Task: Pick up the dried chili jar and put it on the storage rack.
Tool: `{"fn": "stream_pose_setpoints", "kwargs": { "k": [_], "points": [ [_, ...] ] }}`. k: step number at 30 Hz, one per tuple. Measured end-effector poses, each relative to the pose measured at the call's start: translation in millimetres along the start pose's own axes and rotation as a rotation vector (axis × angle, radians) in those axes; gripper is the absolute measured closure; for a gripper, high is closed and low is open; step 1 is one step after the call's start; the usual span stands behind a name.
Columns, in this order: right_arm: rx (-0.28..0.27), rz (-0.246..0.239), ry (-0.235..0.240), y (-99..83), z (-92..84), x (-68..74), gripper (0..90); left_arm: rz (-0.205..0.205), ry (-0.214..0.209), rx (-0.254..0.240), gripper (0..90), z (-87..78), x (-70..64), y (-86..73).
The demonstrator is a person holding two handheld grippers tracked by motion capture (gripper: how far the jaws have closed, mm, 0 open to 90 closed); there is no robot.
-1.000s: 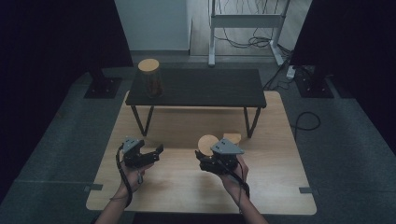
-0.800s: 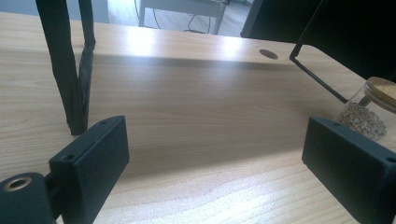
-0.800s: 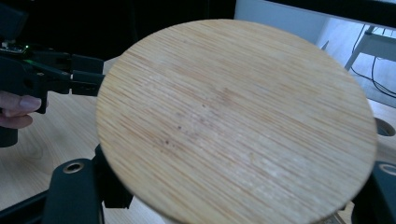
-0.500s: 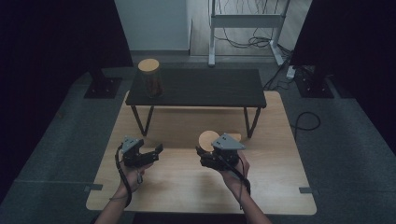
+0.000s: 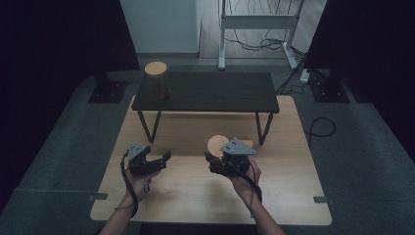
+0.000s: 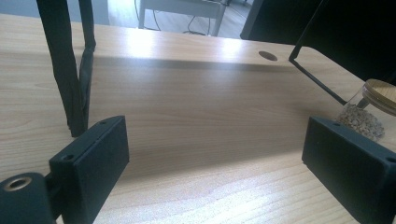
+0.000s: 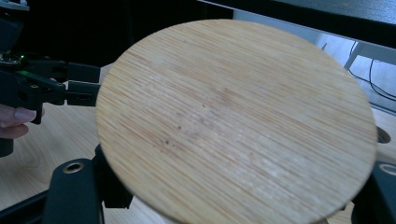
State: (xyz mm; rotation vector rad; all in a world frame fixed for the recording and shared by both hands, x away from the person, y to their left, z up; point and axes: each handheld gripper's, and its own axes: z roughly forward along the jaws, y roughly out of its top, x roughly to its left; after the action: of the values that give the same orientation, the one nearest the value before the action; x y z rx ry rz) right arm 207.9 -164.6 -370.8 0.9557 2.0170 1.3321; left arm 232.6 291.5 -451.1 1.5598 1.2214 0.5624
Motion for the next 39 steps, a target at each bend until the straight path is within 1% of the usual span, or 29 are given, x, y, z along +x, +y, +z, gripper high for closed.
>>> {"fn": "stream_pose_setpoints", "kwargs": {
  "k": [28, 39],
  "points": [
    [0.004, -0.004, -0.004, 4.7, 1.5, -2.7, 25.5, 0.001, 0.008, -0.003, 7.0, -0.6, 0.6, 0.3],
    [0.002, 0.005, -0.013, 4.3, 0.4, -6.1, 25.5, 0.006, 0.007, 0.006, 7.0, 0.9, 0.2, 0.0]
  ]
}}
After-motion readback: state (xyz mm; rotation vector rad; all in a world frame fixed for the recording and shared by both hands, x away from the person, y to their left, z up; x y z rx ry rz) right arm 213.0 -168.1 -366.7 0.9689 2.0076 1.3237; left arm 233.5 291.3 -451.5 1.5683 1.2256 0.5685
